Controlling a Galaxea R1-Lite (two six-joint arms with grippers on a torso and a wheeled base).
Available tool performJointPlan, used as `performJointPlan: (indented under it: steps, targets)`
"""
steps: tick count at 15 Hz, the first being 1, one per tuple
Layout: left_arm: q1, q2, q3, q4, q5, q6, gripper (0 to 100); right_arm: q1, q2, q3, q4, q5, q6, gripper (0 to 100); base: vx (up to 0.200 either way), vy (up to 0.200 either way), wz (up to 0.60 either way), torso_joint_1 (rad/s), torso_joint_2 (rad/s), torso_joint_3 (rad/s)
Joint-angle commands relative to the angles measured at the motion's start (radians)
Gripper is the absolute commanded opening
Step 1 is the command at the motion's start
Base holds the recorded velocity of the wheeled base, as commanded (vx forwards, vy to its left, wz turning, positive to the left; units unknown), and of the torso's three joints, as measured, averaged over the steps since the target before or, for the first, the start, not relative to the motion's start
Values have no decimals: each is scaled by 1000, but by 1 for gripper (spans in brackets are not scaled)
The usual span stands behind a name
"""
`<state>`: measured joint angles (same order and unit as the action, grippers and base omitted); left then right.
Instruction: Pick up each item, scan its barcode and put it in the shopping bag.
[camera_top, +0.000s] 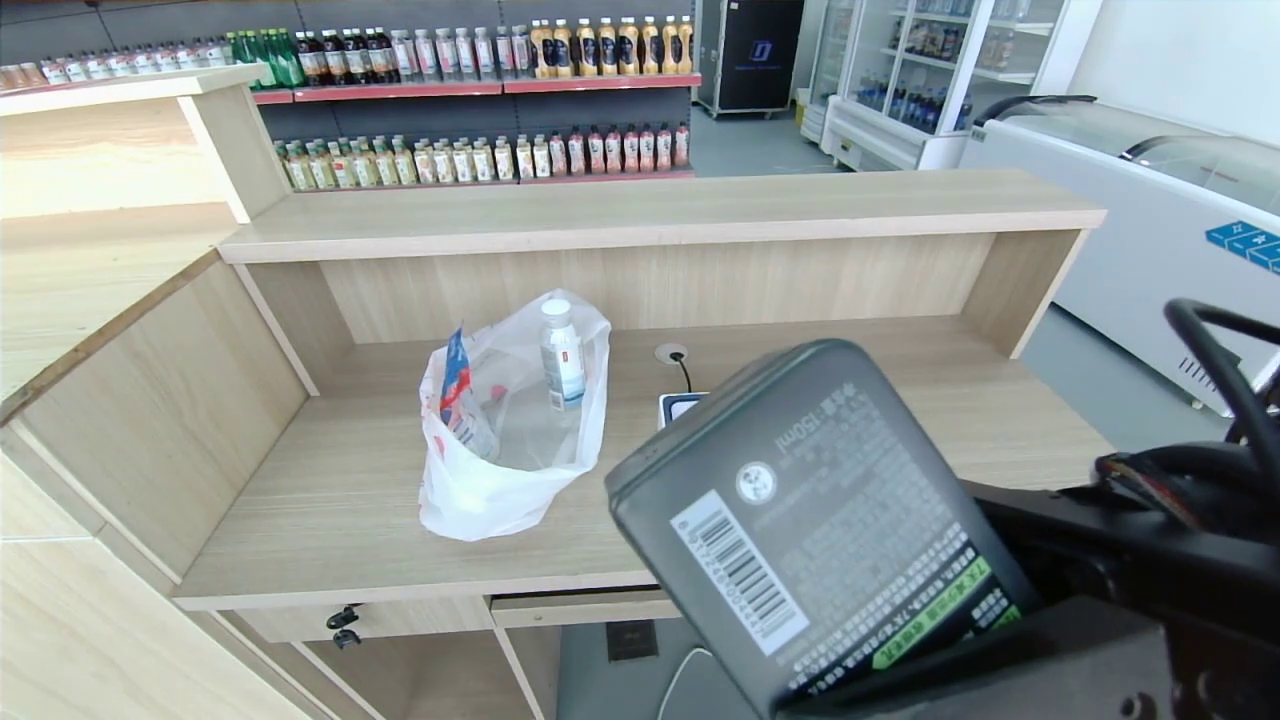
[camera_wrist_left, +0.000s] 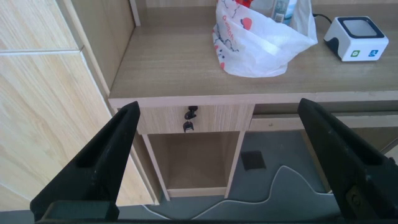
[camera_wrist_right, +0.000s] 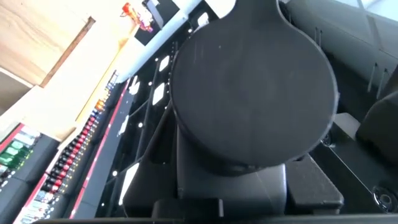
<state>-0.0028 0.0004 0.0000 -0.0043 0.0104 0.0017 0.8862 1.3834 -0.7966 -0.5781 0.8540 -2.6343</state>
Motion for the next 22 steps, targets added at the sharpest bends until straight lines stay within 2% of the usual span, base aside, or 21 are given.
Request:
performJointPlan:
  steps: [1,10,11,12,13,14,16,17,20,22]
  targets:
    - [0,0,0,0,0,0,100,-3,-18,4,-2,0,0,0,0,0,0,0,0,0]
    - [0,0,0,0,0,0,100,-3,-23,2,0,0,3,0,0,0,0,0,0,0]
    - [0,0,0,0,0,0,100,-30,-24,-41,-6,-6,82,0,0,0,0,0,0,0]
    - [0,0,0,0,0,0,100,-118,-12,-144,-8,-66,252,0,0,0,0,0,0,0]
    - [0,0,0,0,0,0,100,-188,-10,-197,-9,-132,359,0,0,0,0,0,0,0]
    - [0,0,0,0,0,0,100,-401,-63,-274,-2,-359,688,0,0,0,0,0,0,0]
    - [0,0,0,0,0,0,100,-618,-170,-181,47,-704,1249,0,0,0,0,0,0,0]
    - [0,0,0,0,0,0,100,-713,-210,-141,95,-779,1499,0,0,0,0,0,0,0]
    - [0,0,0,0,0,0,100,-997,-236,-159,426,-791,1947,0,0,0,0,0,0,0]
    - [0,0,0,0,0,0,100,-1138,-227,-177,598,-790,2196,0,0,0,0,0,0,0]
